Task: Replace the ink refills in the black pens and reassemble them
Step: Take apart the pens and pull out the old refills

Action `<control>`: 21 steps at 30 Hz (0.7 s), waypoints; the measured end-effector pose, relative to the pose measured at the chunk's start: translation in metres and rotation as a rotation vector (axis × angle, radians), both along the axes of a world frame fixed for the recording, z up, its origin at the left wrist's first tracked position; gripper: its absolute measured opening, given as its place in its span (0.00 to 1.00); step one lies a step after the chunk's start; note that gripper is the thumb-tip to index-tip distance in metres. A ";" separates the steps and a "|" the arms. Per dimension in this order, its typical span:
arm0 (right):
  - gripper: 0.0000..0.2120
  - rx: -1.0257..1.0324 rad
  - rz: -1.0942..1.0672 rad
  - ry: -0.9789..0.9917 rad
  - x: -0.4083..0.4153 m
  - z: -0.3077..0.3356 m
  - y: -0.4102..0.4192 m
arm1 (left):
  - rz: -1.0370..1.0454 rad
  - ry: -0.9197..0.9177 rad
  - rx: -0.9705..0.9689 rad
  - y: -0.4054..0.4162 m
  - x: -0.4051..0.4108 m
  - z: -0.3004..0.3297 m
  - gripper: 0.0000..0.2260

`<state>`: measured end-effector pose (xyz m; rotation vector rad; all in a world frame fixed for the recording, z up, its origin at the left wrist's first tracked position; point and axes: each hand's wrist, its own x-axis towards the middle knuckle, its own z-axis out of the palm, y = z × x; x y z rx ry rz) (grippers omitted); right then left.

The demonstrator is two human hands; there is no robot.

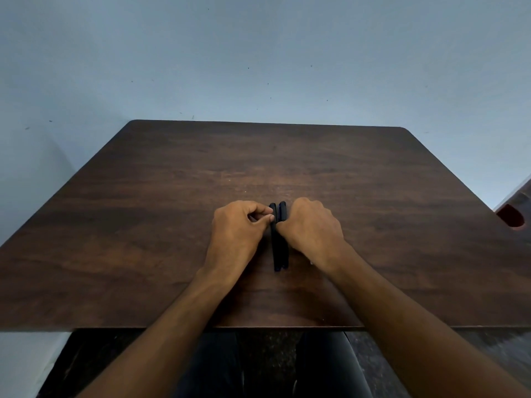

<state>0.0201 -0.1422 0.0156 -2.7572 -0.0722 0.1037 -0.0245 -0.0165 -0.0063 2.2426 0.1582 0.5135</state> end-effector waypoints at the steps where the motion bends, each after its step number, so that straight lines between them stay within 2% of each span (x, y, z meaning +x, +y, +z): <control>1: 0.19 0.003 0.000 0.008 0.001 0.000 0.000 | -0.004 -0.008 -0.008 0.000 0.000 0.000 0.05; 13: 0.17 0.145 -0.041 0.089 0.005 0.002 -0.001 | 0.022 -0.078 -0.068 0.000 0.002 -0.002 0.05; 17: 0.20 0.219 -0.020 0.101 -0.003 0.017 -0.013 | 0.031 -0.111 -0.103 -0.001 0.002 0.000 0.05; 19: 0.20 0.277 0.035 0.130 -0.009 0.026 -0.020 | 0.020 -0.097 -0.192 -0.002 0.003 0.002 0.07; 21: 0.16 0.322 0.092 0.155 -0.016 0.033 -0.028 | -0.016 -0.019 -0.396 -0.005 0.005 0.007 0.10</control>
